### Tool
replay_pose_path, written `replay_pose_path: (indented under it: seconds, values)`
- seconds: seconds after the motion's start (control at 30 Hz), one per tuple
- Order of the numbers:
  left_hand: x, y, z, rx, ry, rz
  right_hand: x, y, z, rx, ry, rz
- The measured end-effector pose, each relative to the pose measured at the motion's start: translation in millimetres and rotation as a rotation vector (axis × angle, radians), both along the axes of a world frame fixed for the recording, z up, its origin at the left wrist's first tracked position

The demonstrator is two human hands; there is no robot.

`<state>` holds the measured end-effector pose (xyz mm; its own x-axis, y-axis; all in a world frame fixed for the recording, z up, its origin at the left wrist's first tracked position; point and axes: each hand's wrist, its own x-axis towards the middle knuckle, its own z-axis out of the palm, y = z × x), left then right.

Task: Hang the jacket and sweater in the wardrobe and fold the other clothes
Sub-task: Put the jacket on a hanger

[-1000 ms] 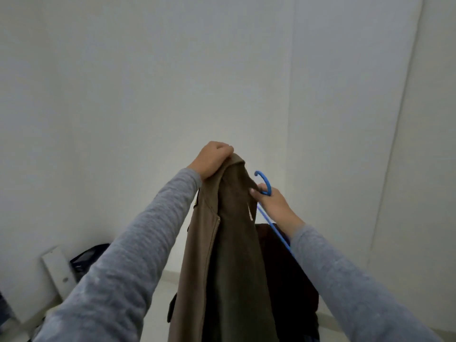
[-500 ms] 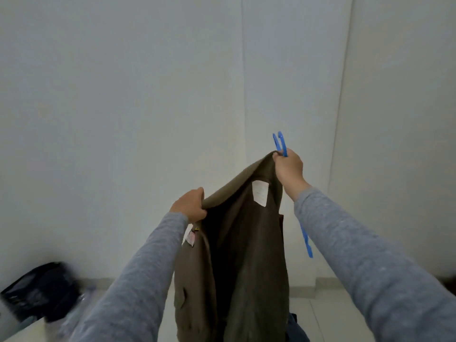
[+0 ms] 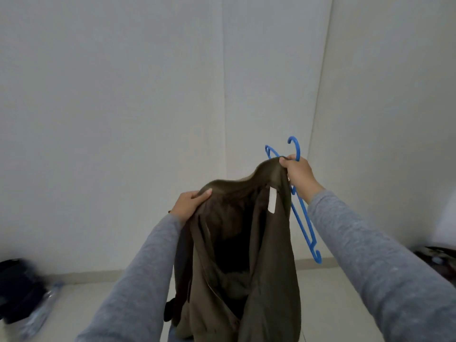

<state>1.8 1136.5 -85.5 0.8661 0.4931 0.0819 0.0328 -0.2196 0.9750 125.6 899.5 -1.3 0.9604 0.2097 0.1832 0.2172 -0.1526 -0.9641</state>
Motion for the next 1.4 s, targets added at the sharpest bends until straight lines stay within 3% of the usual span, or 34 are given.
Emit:
replay_pose_path:
  seconds: [0.17, 0.37, 0.57, 0.7, 0.83, 1.0, 1.1, 1.27, 1.4]
  values:
    - [27, -8, 35, 0.272, -0.086, 0.126, -5, -4, -23, -0.184, 0.038, 0.173]
    - [37, 0, 62, 0.477, -0.048, 0.368, -13, 1, -30, 0.046, 0.055, 0.206]
    - [27, 11, 60, 0.359, 0.024, 0.571, -27, 5, -48, 0.309, 0.005, 0.227]
    - [17, 27, 51, 0.298, -0.015, 0.628, -37, 10, -62, 0.308, 0.101, 0.317]
    - [10, 31, 51, 0.339, -0.073, 0.47, -44, 19, -82, 0.09, 0.168, 0.393]
    - [3, 6, 64, 0.393, -0.18, 0.189, -61, 43, -103, -0.171, 0.066, 0.316]
    - [-1, -17, 78, 0.425, -0.222, 0.03, -73, 59, -109, -0.148, 0.038, 0.253]
    - [-22, -31, 105, 0.462, -0.178, -0.131, -86, 72, -109, 0.065, 0.0, 0.07]
    - [-47, -14, 102, 0.587, 0.119, -0.263, -77, 67, -98, 0.143, -0.067, -0.051]
